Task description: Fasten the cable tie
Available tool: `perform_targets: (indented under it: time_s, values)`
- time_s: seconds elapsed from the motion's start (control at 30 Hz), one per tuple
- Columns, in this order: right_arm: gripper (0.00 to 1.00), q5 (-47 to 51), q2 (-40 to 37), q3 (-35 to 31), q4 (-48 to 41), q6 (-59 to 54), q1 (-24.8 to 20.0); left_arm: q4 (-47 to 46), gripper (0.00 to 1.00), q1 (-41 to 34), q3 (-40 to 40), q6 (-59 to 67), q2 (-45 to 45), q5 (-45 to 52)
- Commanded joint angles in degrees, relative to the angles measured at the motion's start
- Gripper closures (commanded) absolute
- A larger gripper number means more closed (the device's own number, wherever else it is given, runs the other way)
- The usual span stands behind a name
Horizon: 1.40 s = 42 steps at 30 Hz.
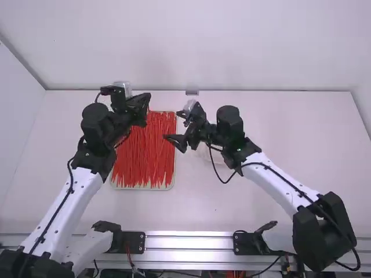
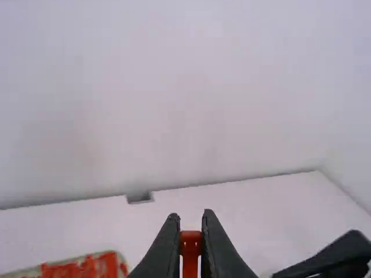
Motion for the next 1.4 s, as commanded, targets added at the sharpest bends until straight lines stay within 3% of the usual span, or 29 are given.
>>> perform_targets:
  time_s: [0.0,0.37,0.63,0.8,0.93,1.17,1.3,1.33,1.37]
  values:
    - [0.01,0.04,0.46,1.68,1.70,0.15,1.31,1.97,0.98,-0.68,-0.22,-3.19,-1.11,3.23]
    - [0.01,0.17,0.46,1.68,11.82,1.77,2.16,13.53,0.98,-0.92,-0.22,-9.97,-1.11,6.19]
    - [0.00,11.28,0.46,1.68,19.47,13.62,2.16,14.64,0.98,-1.01,-0.22,-11.61,-1.11,7.17]
    - [0.13,12.74,0.46,1.68,22.18,16.87,2.78,16.72,0.98,-1.79,-0.22,-15.17,-0.83,6.91]
    - [0.13,14.73,0.46,1.68,22.67,16.81,4.20,20.20,0.98,-4.04,-0.22,-15.06,0.33,6.80]
    - [0.45,18.03,0.46,1.68,20.96,16.26,5.53,21.44,0.98,-6.40,-0.22,-11.82,1.79,6.56]
    - [0.80,17.81,0.46,1.68,19.78,16.24,5.53,20.44,0.98,-5.77,-0.22,-11.65,1.95,5.49]
    - [1.00,17.86,0.46,1.68,19.28,16.28,5.53,20.22,0.98,-5.81,-0.22,-11.67,1.97,5.42]
    - [1.00,17.84,0.46,1.68,18.95,16.33,5.53,20.22,0.98,-5.86,-0.22,-11.65,1.95,5.42]
